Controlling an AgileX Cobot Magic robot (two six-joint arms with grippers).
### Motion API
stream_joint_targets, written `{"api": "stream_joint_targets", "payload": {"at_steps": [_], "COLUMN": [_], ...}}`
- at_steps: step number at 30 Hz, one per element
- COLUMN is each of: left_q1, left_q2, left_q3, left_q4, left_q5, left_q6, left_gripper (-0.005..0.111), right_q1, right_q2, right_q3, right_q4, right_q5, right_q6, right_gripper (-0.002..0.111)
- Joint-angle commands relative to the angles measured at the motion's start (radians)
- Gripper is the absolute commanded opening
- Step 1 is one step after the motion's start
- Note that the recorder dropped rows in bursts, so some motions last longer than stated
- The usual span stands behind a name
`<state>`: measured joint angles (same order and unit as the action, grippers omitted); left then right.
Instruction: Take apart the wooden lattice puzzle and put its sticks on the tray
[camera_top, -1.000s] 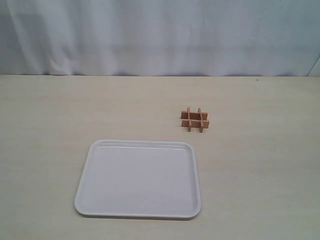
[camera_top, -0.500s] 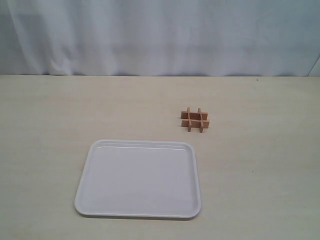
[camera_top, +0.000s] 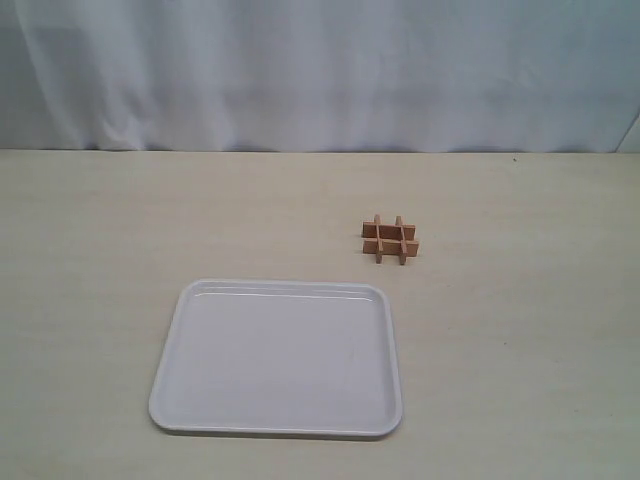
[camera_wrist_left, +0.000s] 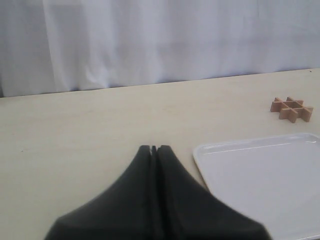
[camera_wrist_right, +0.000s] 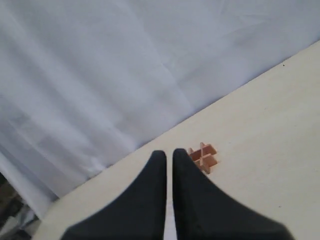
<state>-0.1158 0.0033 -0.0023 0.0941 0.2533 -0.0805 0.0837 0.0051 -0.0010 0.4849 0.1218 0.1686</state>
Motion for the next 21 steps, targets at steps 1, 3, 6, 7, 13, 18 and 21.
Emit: {"api": "stream_joint_targets", "payload": {"at_steps": [1,3,6,7,13,18,21], "left_q1": [0.0,0.0,0.0,0.0,0.0,0.0,0.0], "left_q2": [-0.003,-0.003,-0.003,-0.003,-0.003,-0.003,-0.003], "left_q3": [0.002,0.002,0.002,0.002,0.002,0.002,0.002], "left_q4": [-0.001,-0.001,-0.001,-0.001,-0.001,-0.001,-0.001], "left_q5": [-0.011,-0.011,-0.011,-0.011,-0.011,-0.011,-0.011], "left_q6": [-0.003,-0.003,-0.003,-0.003,-0.003,-0.003,-0.003], "left_gripper": [0.0,0.0,0.0,0.0,0.0,0.0,0.0], "right_q1": [0.001,0.001,0.001,0.001,0.001,0.001,0.001], "right_q2": [-0.005,-0.005,-0.005,-0.005,0.167,0.501,0.678], "right_q3": [0.001,0.001,-0.036,-0.054,-0.145,-0.248,-0.349], "right_q4": [0.104,0.104,0.104,0.104,0.104,0.104,0.102], "right_q5": [-0.056,-0.054,-0.032,-0.027,-0.059,-0.294,-0.389], "right_q6": [0.001,-0.025,-0.123,-0.142,-0.221,-0.159,-0.128], "right_gripper": [0.004,0.004,0.004,0.004,0.004,0.004,0.004]}}
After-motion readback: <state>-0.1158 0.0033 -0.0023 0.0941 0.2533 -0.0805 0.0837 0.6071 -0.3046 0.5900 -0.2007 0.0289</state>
